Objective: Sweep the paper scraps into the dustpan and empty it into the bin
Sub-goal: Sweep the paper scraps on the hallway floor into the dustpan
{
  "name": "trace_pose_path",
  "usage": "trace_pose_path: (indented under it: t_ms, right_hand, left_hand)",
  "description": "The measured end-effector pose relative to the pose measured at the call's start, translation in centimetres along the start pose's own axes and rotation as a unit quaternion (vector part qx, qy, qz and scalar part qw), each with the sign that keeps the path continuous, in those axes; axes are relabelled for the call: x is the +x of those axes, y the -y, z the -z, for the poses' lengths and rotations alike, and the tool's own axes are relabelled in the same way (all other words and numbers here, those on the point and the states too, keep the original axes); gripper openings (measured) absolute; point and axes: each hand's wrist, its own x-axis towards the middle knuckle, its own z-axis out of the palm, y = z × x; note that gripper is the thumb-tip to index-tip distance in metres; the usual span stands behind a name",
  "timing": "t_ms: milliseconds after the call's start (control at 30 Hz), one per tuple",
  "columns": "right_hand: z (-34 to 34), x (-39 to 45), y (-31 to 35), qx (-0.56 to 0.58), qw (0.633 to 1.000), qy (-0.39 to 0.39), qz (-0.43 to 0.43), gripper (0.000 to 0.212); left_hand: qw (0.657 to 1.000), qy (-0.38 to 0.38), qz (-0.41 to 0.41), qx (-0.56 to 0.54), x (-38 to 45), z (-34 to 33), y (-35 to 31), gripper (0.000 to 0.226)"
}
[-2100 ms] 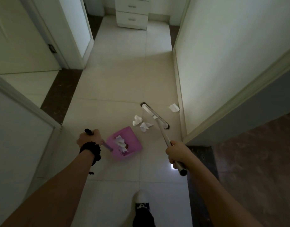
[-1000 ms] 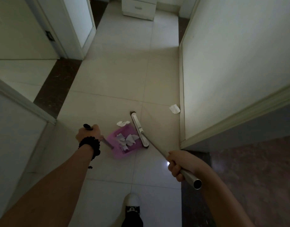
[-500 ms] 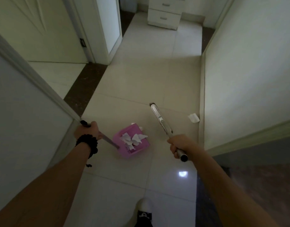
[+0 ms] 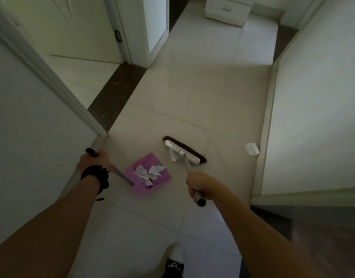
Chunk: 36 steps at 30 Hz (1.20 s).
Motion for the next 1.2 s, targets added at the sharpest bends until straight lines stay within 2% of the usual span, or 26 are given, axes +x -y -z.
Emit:
trace_pose_path:
  t_ms: [167, 267, 367, 567, 733, 833, 933, 1033, 1200]
  right_hand:
    - [-2.4, -0.8, 0.8, 0.039, 0.996, 0.072, -0.029, 0.028]
    - [-1.7, -1.0, 1.6, 0.073, 0.991, 0.108, -0.032, 0.022]
    - [0.8, -1.7, 2.7, 0.156, 0.979, 0.125, -0.037, 0.021]
    - [7.9, -5.5, 4.5, 0.238, 0.957, 0.154, -0.058, 0.029]
    - [12.9, -9.1, 4.0, 0.280, 0.951, 0.124, -0.050, 0.030]
    - [14.8, -10.4, 3.5, 0.299, 0.951, 0.074, -0.029, 0.021]
    - [16.5, -11.0, 3.0, 0.311, 0.950, 0.012, -0.003, 0.015]
    - [18.0, -11.0, 2.2, 0.320, 0.947, -0.034, 0.003, 0.010]
    - [20.8, -9.5, 1.1, 0.380, 0.920, -0.094, -0.014, 0.005]
  left_hand:
    - [0.999, 0.030, -0.011, -0.033, -0.2, -1.9, -0.9, 0.034]
    - [0.998, 0.059, -0.020, -0.021, 2.9, -4.4, 0.1, 0.034]
    - [0.996, 0.086, -0.020, -0.009, 0.7, -4.9, -1.9, 0.033]
    - [0.997, 0.066, -0.043, 0.026, -1.5, -5.6, -4.3, 0.035]
    - [0.995, 0.092, 0.003, -0.022, 3.1, -8.7, -3.1, 0.025]
    - [0.988, 0.146, 0.018, -0.058, 7.7, -12.5, -2.1, 0.033]
    - [0.981, 0.172, 0.006, -0.086, 3.5, -12.8, -6.2, 0.039]
    - [0.975, 0.205, -0.012, -0.084, -1.7, -12.8, -11.0, 0.032]
    - [0.969, 0.235, -0.046, -0.064, -2.3, -16.8, -16.8, 0.023]
